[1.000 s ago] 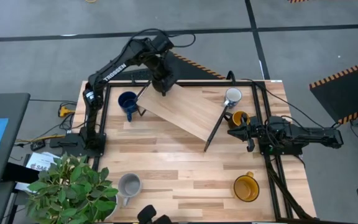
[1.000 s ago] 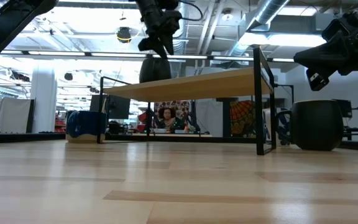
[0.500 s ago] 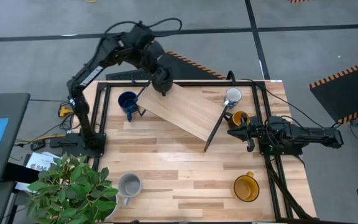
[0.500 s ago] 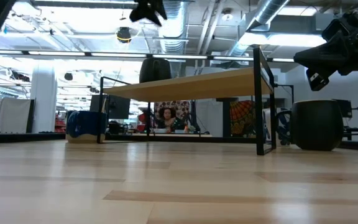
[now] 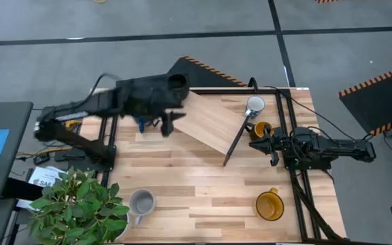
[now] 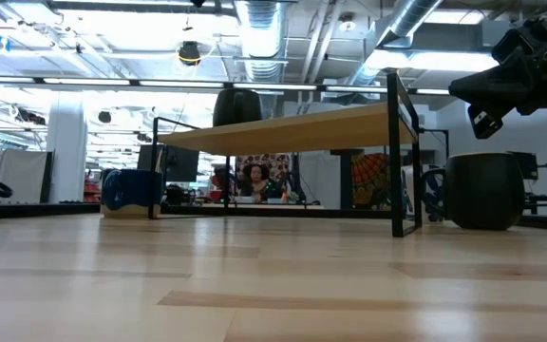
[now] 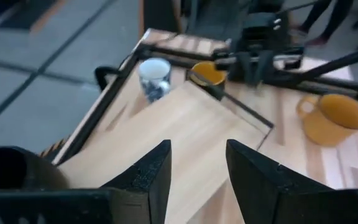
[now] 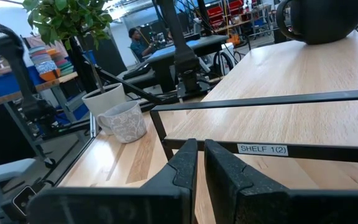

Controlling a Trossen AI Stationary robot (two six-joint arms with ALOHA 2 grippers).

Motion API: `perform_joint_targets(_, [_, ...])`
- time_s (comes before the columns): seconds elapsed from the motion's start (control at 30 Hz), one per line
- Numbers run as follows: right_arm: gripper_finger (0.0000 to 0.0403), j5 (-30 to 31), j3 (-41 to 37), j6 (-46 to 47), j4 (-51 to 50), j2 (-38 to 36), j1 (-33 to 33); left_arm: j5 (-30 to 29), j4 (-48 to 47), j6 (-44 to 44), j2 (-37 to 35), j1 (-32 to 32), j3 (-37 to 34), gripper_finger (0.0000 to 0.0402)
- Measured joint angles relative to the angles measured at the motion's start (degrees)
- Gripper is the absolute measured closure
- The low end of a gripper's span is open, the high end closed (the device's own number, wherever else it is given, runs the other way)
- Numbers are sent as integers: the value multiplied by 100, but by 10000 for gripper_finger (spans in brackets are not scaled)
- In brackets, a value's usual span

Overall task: Place coffee mugs
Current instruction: Put the blue-white mug on the shelf

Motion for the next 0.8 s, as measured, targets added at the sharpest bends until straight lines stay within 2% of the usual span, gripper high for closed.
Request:
perform_joint_targets(0.17, [347,0,0,-2,0,0,0,36,2356,-3,-1246,-556,-2159,262])
perform_joint_targets(0.33, [347,1,0,-4,1,0,0,32,3927,609,-2087,-1029,-3557,262])
perform_joint_targets(0.43, [347,101,-1,-201,-2,0,-8,23,4570,654,-2451,-1215,-4072,262])
perform_joint_targets(0.53, [347,288,0,-362,50,-2,-11,27,4821,686,-2697,-1326,-4371,262])
perform_joint_targets(0.67, [347,403,0,12,1153,-4,-32,19,4844,746,-2801,-1398,-4516,262])
perform_joint_targets(0.8, [347,1464,12,17,2503,13,-116,23,4883,748,-2765,-1406,-4664,262])
